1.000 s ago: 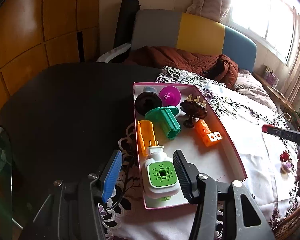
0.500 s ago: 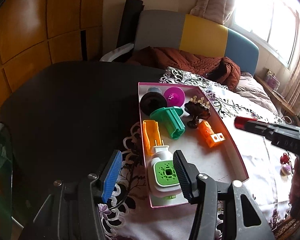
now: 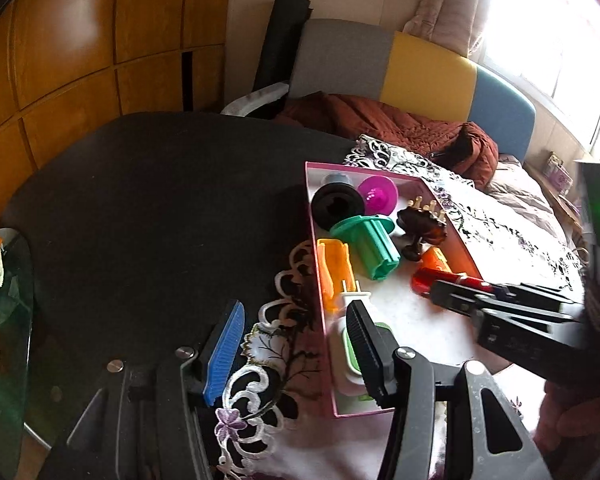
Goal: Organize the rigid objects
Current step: 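Carry the red cylinder into the tray with the right tool and open it, then move both tools back over the cloth toward the red block and purple oval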
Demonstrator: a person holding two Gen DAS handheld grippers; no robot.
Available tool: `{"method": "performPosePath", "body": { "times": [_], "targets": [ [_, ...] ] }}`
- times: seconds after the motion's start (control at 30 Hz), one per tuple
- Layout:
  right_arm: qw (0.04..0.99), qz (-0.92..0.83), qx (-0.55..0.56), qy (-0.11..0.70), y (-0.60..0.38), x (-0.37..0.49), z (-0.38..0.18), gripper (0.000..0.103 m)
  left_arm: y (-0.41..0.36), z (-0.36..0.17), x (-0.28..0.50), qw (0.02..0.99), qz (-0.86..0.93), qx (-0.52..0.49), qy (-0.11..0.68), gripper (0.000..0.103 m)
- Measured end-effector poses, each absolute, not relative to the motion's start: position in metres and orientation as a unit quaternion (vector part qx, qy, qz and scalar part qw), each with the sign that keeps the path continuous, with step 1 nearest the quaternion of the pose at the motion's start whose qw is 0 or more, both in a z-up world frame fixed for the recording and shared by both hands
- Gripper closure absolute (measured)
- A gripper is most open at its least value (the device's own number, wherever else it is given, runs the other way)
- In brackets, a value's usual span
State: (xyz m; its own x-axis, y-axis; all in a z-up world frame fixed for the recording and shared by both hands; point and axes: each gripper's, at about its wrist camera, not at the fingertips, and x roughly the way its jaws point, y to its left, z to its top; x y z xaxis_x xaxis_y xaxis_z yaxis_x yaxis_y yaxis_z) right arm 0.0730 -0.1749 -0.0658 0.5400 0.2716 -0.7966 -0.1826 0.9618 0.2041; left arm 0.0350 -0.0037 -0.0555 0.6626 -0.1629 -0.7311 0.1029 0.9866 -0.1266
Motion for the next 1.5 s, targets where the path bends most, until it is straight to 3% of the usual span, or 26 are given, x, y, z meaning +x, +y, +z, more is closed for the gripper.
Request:
{"method": "performPosePath", "body": {
  "times": [0.37, 0.5, 0.87, 1.5],
  "targets": [
    [0.861, 0.142, 0.056, 0.485, -0.153, 0.073, -0.097, 0.075, -0.004, -0.059, 0.036, 0.909, -0.071, -0.031, 0.41, 0.049],
    [0.867, 0.139, 0.058, 0.476, -0.156, 0.069, -0.09, 0.067, -0.006, -0.059, 0.035, 0.909, -0.072, -0.03, 0.409, 0.049],
    [0.882, 0.121, 0.053, 0.453, -0.163, 0.063, -0.075, 0.063, -0.01, -0.053, 0.03, 0.912, -0.079, -0.023, 0.402, 0.049],
    [0.912, 0.042, 0.062, 0.403, -0.229, 0.04, -0.047, 0.044, -0.026, -0.048, 0.025, 0.912, -0.096, 0.002, 0.399, 0.049]
  ]
}}
